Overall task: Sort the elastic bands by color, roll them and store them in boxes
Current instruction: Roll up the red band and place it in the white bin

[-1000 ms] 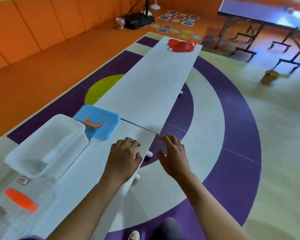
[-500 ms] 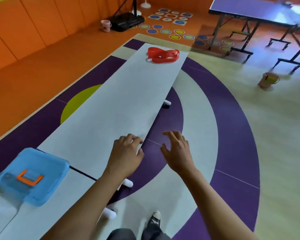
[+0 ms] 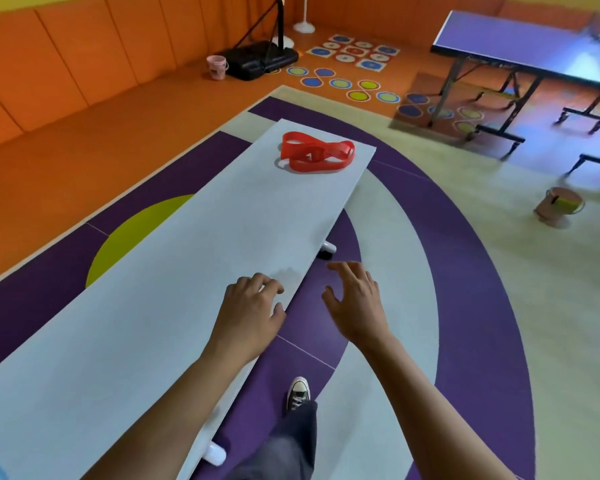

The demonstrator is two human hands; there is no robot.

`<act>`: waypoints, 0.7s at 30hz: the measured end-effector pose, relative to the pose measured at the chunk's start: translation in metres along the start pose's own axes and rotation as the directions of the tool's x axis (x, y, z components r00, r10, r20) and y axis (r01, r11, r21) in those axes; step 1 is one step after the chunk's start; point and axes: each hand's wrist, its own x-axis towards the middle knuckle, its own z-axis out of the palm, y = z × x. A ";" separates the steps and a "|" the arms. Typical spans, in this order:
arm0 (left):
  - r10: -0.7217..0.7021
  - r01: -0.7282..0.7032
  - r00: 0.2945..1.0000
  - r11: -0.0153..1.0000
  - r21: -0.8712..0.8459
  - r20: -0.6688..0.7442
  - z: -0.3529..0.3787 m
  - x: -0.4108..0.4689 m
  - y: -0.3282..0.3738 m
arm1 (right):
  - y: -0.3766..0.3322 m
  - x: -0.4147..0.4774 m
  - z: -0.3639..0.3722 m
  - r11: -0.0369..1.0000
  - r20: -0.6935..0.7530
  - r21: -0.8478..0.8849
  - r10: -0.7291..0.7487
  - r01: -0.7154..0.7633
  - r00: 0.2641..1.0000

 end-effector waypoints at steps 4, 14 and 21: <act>-0.030 0.031 0.999 0.999 -0.033 0.017 0.019 0.092 0.006 | 0.029 0.086 -0.008 0.999 0.045 -0.029 0.026 -0.025 0.999; -0.072 0.074 0.993 0.997 -0.018 0.090 0.059 0.279 0.009 | 0.090 0.280 -0.010 0.999 0.148 -0.038 0.005 0.001 0.989; -0.238 0.234 0.967 0.971 0.052 0.092 0.101 0.399 -0.005 | 0.134 0.445 -0.003 0.984 0.230 -0.071 -0.140 0.160 0.963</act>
